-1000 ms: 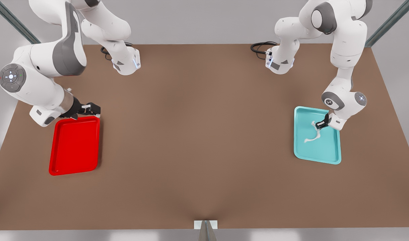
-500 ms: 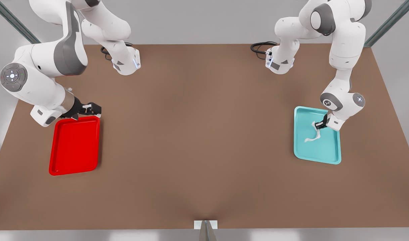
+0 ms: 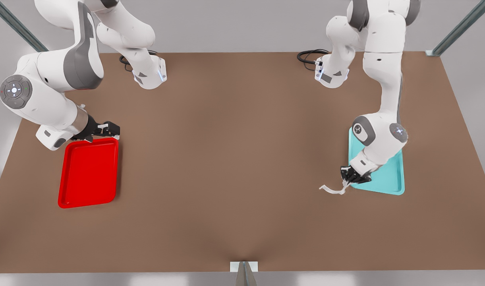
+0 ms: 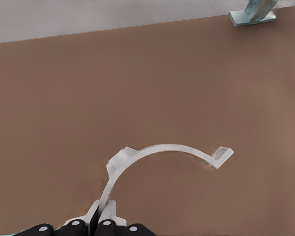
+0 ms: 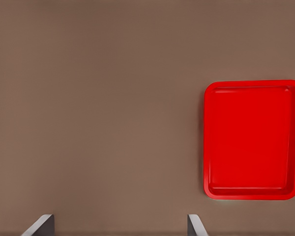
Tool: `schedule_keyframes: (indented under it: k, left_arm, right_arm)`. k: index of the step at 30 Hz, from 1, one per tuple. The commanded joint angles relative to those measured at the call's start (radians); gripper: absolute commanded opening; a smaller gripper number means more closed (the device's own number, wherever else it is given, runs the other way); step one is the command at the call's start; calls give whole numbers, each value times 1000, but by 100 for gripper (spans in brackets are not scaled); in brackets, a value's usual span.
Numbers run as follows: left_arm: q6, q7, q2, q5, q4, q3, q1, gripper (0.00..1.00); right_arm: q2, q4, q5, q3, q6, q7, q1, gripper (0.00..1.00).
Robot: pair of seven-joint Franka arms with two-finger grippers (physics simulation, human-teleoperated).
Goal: Take the drainage pipe clamp from the left arm, pass it to the right arm, and place it in the plate on the right side
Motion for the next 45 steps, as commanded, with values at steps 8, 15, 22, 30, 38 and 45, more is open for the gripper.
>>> schedule_keyframes:
  k: [8, 15, 22, 30, 38, 45]
  left_arm:
    - [-70, -831, 241, 182, 402, 0, -359, 21]
    - [-85, -1217, 336, 185, 638, -150, -396, 21]
    - [-85, -1284, 359, 181, 674, -222, -395, 21]
    - [-99, -1303, 359, 210, 674, -222, -410, 21]
    - [-165, -1154, 347, 211, 674, -222, -404, 21]
    - [-202, -997, 339, 214, 674, -221, -410, 21]
  right_arm:
    - [0, 1, 0, -2, 3, -4, 0, 100]
    - [0, 1, 0, -1, 3, -4, 0, 100]
    - [0, 1, 0, -2, 2, -4, 0, 100]
    - [108, 4, -3, 67, 204, 16, 60, 100]
    - [151, -7, -80, 90, 296, -1, 255, 100]
    - [238, 2, -70, 111, 446, -155, 295, 100]
